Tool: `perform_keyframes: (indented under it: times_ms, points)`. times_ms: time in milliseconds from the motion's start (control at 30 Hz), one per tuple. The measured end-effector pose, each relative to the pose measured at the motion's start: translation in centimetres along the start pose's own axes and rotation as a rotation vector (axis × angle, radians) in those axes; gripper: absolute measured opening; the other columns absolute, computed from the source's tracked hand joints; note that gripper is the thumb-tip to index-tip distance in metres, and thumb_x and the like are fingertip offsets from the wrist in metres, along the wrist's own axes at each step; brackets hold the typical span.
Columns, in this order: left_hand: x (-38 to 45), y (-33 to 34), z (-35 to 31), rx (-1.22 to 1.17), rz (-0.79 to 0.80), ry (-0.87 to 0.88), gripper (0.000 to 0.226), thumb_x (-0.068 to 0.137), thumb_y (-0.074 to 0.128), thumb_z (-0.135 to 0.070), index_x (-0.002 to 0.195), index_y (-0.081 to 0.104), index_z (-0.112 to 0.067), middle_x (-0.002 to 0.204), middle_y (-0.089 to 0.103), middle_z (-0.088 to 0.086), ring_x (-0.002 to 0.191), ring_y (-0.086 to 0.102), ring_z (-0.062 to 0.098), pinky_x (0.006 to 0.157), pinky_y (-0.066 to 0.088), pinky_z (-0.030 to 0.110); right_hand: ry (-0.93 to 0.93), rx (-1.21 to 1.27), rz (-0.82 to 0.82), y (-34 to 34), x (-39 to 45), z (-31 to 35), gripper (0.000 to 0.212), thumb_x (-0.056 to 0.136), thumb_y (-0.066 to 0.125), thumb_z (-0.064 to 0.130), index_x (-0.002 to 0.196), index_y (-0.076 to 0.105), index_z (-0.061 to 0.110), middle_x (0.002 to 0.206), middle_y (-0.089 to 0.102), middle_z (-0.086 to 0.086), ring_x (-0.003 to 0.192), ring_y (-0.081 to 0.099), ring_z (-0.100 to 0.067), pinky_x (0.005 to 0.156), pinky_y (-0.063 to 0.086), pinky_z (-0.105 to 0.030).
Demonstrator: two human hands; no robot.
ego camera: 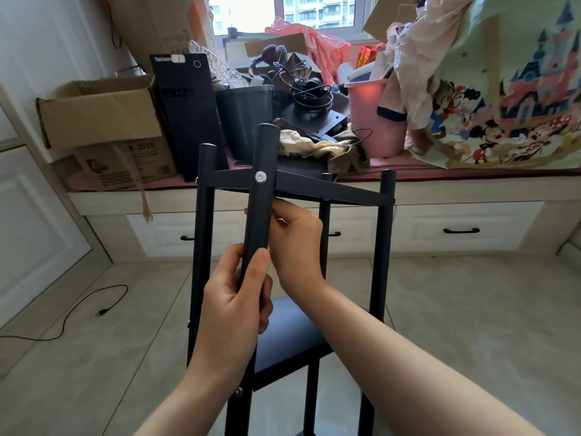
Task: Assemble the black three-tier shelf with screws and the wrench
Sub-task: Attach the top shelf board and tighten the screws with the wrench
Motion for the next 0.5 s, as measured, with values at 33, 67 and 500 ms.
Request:
perform_keyframes:
  times_ms: [33, 67, 500]
  points:
    - [0.0, -0.1, 0.0, 0.001, -0.003, 0.0, 0.028, 0.08, 0.059, -0.056, 0.086, 0.064, -0.03, 0.06, 0.039, 0.005, 0.045, 0.033, 0.015, 0.038, 0.028, 0.023, -0.009, -0.01, 0.002, -0.1, 0.0, 0.1, 0.022, 0.094, 0.062, 0.014, 0.081, 0.073, 0.0, 0.069, 0.067, -0.017, 0.07, 0.06, -0.041, 0.064, 0.051, -0.05]
    - [0.1, -0.2, 0.0, 0.004, -0.009, -0.001, 0.028, 0.079, 0.059, -0.057, 0.085, 0.064, -0.03, 0.06, 0.039, 0.005, 0.045, 0.033, 0.016, 0.038, 0.028, 0.023, -0.017, -0.02, 0.008, -0.1, 0.0, 0.2, 0.021, 0.095, 0.062, 0.014, 0.082, 0.074, 0.002, 0.069, 0.068, -0.015, 0.068, 0.061, -0.036, 0.064, 0.051, -0.047]
    - [0.9, -2.1, 0.4, -0.006, -0.032, -0.023, 0.032, 0.087, 0.061, -0.055, 0.079, 0.057, -0.025, 0.059, 0.041, 0.005, 0.044, 0.034, 0.018, 0.039, 0.029, 0.023, 0.092, -0.033, 0.216, -1.2, -0.6, 0.3, 0.014, 0.093, 0.063, 0.012, 0.09, 0.076, 0.013, 0.059, 0.062, 0.001, 0.055, 0.048, -0.007, 0.054, 0.039, -0.023]
Point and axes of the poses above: each hand's wrist, its own x-axis towards the middle knuckle, its own y-axis out of the palm, z = x × y, the point moved 10 cm from there along x, towards the middle knuckle
